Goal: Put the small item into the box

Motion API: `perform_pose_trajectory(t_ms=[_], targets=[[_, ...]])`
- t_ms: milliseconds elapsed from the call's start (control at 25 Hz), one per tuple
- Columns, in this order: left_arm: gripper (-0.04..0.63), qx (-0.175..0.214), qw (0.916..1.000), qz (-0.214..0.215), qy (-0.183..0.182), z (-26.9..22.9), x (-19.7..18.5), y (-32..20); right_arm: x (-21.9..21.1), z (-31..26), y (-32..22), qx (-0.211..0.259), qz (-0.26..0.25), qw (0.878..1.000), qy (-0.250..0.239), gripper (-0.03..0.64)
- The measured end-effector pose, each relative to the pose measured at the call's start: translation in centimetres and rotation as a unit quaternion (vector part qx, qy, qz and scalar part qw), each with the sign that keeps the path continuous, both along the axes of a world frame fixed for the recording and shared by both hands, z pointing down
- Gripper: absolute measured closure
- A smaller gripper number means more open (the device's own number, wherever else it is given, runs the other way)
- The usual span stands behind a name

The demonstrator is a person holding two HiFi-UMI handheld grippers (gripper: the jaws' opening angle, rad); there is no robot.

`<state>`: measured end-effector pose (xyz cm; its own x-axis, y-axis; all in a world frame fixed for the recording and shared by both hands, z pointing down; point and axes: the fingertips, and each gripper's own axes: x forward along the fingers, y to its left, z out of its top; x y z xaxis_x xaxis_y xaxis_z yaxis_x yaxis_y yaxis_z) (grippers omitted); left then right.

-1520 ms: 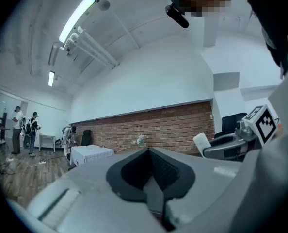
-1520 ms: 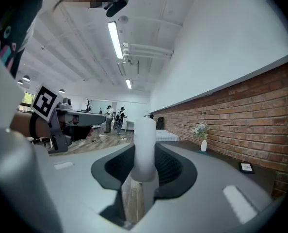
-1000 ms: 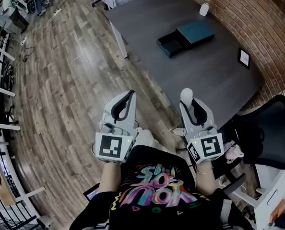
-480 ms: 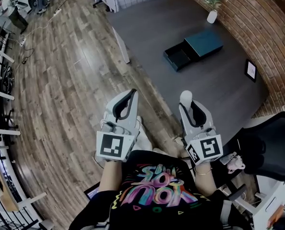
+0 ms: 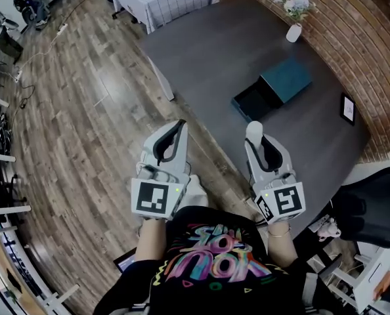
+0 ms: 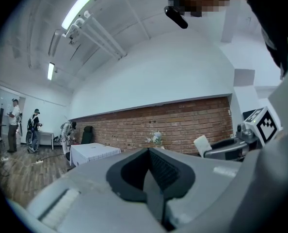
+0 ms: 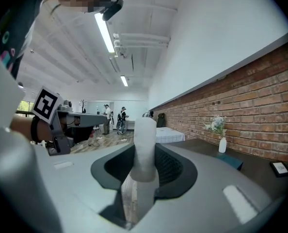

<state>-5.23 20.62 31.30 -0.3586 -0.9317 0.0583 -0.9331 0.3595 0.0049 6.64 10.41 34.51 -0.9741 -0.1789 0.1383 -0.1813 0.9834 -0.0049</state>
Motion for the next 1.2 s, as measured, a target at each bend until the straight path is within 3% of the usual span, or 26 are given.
perform_pose_trajectory(t_ms=[320,760,1200], targets=[[0.594,-0.001,0.9990,0.043,0.011,0.3,-5.3,-1.8,-4.1,0.8,-1.0,0.002,0.046,0.999,0.018,0.488],[0.595,-0.016,0.9974,0.064,0.029,2.4,-7.2,-3.8,-5.3,2.8,-3.0,-0.007,0.074,0.996,0.045,0.488],[0.595,-0.010,0.9944,0.103,0.020,2.1,-9.8,-12.3,-6.7,3.8,-10.8,-0.012,0.118,0.992,0.045,0.488]])
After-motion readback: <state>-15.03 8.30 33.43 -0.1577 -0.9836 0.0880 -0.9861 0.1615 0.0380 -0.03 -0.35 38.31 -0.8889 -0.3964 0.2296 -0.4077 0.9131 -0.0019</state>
